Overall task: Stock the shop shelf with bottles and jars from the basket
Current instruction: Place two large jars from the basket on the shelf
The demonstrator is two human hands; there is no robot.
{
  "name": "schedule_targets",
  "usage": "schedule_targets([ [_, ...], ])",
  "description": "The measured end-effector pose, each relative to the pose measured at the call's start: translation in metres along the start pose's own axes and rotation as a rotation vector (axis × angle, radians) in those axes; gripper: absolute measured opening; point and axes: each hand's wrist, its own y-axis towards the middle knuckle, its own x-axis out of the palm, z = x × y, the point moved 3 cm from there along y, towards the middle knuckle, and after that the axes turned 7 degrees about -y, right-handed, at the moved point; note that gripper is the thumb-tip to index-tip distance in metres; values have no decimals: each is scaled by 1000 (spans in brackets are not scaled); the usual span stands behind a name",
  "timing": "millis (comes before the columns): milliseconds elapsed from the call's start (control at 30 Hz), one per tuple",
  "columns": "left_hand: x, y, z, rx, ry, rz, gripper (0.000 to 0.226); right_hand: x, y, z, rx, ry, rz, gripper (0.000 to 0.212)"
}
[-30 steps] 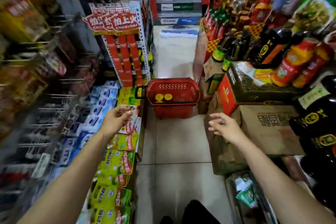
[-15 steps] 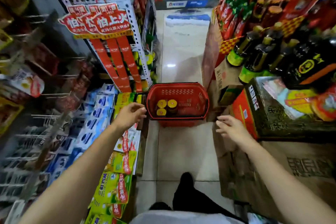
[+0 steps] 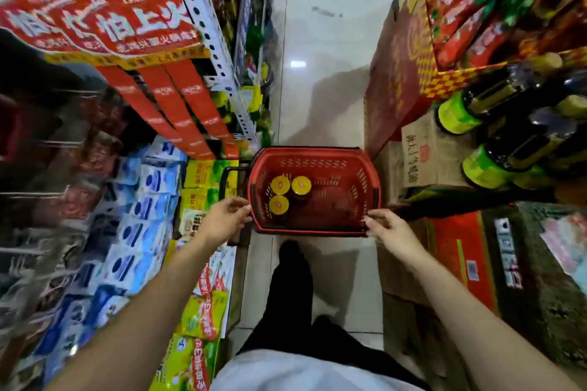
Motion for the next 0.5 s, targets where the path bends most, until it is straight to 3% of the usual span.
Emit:
schedule_targets([
  [200,16,128,-25,-102,175,7,30,38,116,7,175,-23,-60,20],
  [400,63,245,-91,-218,56,17,46,81,227,33,214,33,-133,44],
  [500,86,306,-140,-269,45,88,46,109,289,60,312,141,-132,42],
])
